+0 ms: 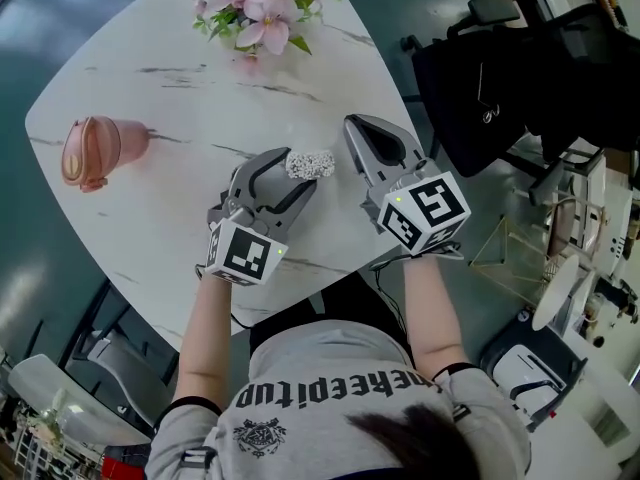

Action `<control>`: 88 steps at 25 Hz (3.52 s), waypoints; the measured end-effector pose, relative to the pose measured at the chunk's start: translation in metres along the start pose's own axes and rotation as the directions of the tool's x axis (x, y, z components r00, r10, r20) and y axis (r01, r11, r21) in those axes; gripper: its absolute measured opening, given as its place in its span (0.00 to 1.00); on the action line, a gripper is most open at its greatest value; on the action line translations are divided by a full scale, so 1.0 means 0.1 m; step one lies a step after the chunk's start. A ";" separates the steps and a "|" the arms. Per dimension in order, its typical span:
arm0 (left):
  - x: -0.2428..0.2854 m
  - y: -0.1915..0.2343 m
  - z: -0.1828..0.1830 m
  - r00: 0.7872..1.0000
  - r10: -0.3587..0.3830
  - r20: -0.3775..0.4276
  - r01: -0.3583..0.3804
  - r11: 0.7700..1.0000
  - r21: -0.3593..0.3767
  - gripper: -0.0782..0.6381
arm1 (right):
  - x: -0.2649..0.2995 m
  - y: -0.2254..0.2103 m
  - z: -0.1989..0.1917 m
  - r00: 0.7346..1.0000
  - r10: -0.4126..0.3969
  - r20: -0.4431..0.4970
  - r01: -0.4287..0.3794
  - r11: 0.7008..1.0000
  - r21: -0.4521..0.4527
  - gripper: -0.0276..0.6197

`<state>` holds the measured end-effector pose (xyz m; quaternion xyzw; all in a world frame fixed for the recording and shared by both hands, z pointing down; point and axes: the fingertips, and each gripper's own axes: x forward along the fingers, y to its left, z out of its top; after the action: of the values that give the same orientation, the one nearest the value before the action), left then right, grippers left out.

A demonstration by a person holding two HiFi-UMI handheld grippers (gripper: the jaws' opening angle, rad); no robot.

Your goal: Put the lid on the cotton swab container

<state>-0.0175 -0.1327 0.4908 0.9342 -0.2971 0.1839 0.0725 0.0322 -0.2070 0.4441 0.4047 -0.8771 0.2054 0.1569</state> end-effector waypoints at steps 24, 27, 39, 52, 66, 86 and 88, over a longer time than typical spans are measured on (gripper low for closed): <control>-0.01 0.01 0.00 1.000 -0.005 -0.011 0.005 1.000 0.005 0.45 | 0.21 0.07 -0.07 0.972 0.224 -0.069 -0.222 0.974 0.036 0.06; 0.00 0.01 0.00 1.000 -0.001 -0.011 0.001 1.000 0.005 0.45 | 0.17 0.11 -0.10 0.971 0.225 -0.081 -0.224 0.974 0.018 0.06; 0.00 0.01 -0.02 1.000 0.012 -0.009 -0.012 1.000 0.002 0.45 | 0.01 0.38 -0.15 0.957 0.274 -0.096 -0.277 0.961 -0.023 0.06; 0.00 0.00 -0.02 0.999 0.032 -0.011 -0.032 0.999 -0.003 0.45 | -0.09 0.73 -0.22 0.952 0.263 -0.155 -0.285 0.948 -0.140 0.06; 0.00 0.00 -0.01 0.999 0.034 -0.010 -0.034 0.999 -0.008 0.45 | -0.07 0.79 -0.32 0.950 0.195 -0.244 -0.230 0.965 -0.125 0.06; -0.20 0.01 -0.03 0.997 0.081 -0.017 -0.081 0.997 -0.005 0.37 | -0.08 0.78 -0.33 0.977 0.108 -0.184 -0.136 0.980 -0.146 0.06; -0.27 0.01 0.00 0.994 0.105 -0.006 -0.105 0.994 -0.010 0.32 | -0.08 0.79 -0.33 0.980 0.096 -0.174 -0.126 0.978 -0.168 0.06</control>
<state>-0.0389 -0.1191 0.4808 0.9163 -0.3467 0.1883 0.0684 -0.0200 -0.1393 0.4502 0.3209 -0.8972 0.1672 0.2531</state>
